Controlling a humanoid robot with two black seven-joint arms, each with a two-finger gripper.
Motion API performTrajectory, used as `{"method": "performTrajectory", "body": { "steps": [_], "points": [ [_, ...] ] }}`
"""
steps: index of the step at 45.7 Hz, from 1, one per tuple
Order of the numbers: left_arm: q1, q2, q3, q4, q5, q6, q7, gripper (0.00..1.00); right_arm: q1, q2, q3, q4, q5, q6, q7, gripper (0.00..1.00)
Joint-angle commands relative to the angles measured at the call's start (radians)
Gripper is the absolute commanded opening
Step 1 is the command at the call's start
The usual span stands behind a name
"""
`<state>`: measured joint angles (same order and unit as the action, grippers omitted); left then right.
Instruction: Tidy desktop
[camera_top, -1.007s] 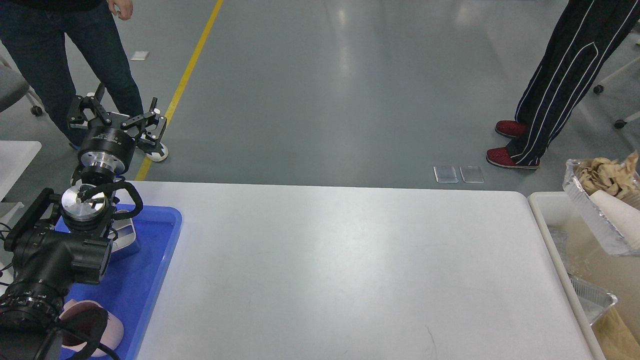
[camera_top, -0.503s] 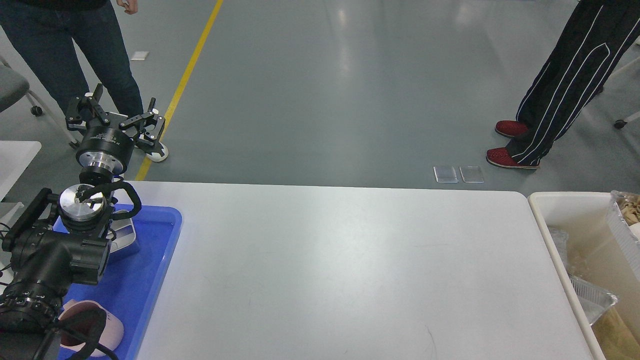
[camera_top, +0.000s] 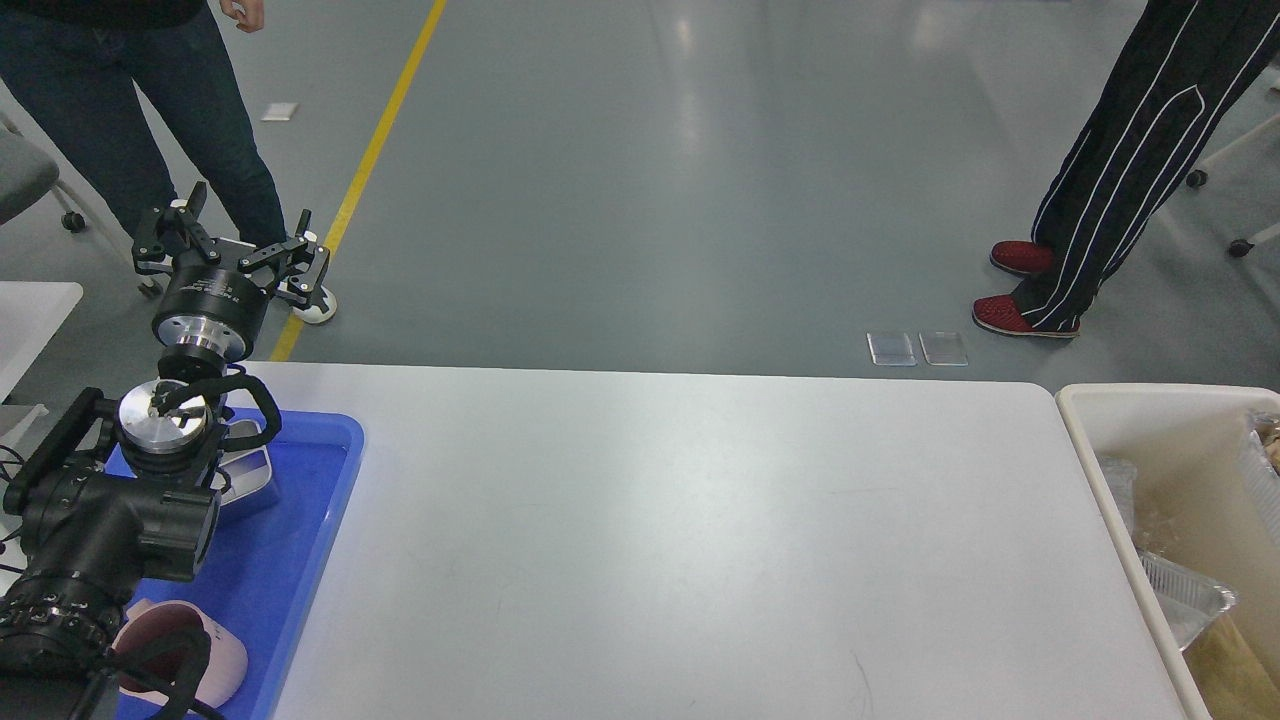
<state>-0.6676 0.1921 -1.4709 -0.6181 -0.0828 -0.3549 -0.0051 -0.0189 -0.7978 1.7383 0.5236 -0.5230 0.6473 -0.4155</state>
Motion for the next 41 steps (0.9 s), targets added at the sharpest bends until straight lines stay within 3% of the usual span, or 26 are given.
{"method": "performTrajectory", "body": {
  "steps": [1, 3, 5, 14, 22, 25, 35, 41],
  "points": [
    [0.0, 0.003, 0.0, 0.0, 0.0, -0.003, 0.001, 0.97, 0.002, -0.001, -0.002, 0.003, 0.0, -0.003, 0.0, 0.0],
    [0.0, 0.004, 0.0, 0.0, 0.0, -0.003, 0.001, 0.97, 0.005, -0.001, 0.001, 0.003, 0.0, -0.003, 0.0, 0.05],
    [0.0, 0.007, 0.0, 0.0, 0.0, -0.003, 0.001, 0.97, 0.005, 0.0, 0.003, 0.004, 0.001, -0.002, 0.0, 0.18],
    [-0.001, 0.033, 0.008, 0.0, 0.0, -0.007, 0.011, 0.97, 0.008, -0.005, 0.006, 0.007, 0.024, -0.002, 0.0, 0.59],
    [-0.004, 0.055, 0.011, 0.0, 0.0, -0.007, 0.013, 0.97, 0.011, -0.006, 0.001, 0.009, 0.035, 0.0, 0.0, 0.81],
    [-0.004, 0.064, 0.011, 0.0, -0.002, -0.01, 0.013, 0.97, 0.014, -0.006, 0.001, 0.01, 0.035, -0.002, -0.002, 1.0],
    [-0.017, 0.089, 0.012, 0.0, 0.0, -0.015, 0.013, 0.97, 0.024, -0.038, -0.016, 0.032, 0.035, 0.009, -0.005, 1.0],
    [-0.03, 0.093, 0.011, 0.0, -0.002, -0.016, 0.013, 0.97, 0.068, -0.06, -0.008, 0.119, 0.035, 0.011, -0.003, 1.0]
  ]
}}
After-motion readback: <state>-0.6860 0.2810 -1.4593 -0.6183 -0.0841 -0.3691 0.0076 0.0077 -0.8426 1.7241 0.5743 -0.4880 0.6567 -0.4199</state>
